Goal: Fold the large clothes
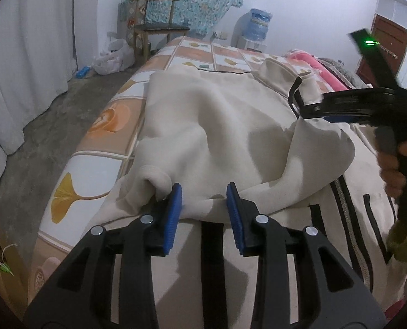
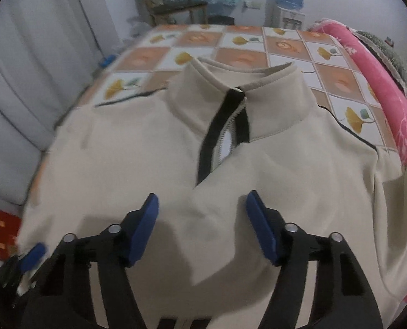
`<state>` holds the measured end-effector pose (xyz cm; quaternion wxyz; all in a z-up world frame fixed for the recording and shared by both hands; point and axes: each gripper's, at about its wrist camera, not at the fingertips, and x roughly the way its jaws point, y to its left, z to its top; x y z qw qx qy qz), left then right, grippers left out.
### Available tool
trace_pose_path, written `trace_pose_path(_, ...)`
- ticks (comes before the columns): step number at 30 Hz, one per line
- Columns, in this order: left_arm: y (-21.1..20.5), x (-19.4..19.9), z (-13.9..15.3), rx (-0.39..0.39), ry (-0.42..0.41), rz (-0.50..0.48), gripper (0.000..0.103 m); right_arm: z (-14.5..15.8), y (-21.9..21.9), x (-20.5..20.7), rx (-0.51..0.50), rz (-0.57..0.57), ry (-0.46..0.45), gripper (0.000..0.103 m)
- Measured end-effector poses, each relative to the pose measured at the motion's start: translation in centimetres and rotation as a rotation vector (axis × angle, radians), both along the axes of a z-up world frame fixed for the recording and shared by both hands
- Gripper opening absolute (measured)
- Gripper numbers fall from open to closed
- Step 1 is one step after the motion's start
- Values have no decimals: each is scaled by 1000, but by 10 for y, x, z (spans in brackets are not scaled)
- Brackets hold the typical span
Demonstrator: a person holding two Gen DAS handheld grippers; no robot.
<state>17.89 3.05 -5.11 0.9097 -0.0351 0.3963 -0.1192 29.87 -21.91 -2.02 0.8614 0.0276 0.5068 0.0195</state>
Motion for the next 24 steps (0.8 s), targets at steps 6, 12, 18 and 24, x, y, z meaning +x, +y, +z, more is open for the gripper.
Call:
trace_pose_path(6, 2, 1, 0, -18, -4, 3, 33, -4, 0, -1, -24, 30, 8, 27)
trace_pose_path(12, 10, -2, 7, -88, 10, -15, 35, 29, -5, -40, 33, 52, -109, 18)
trace_pose_path(18, 14, -11, 22, -163, -35, -43, 39, 54, -21, -120, 80, 113, -227, 18)
trace_pose_path(24, -4, -9, 23, -118, -32, -78, 40, 40, -34, -179, 99, 118, -162, 23)
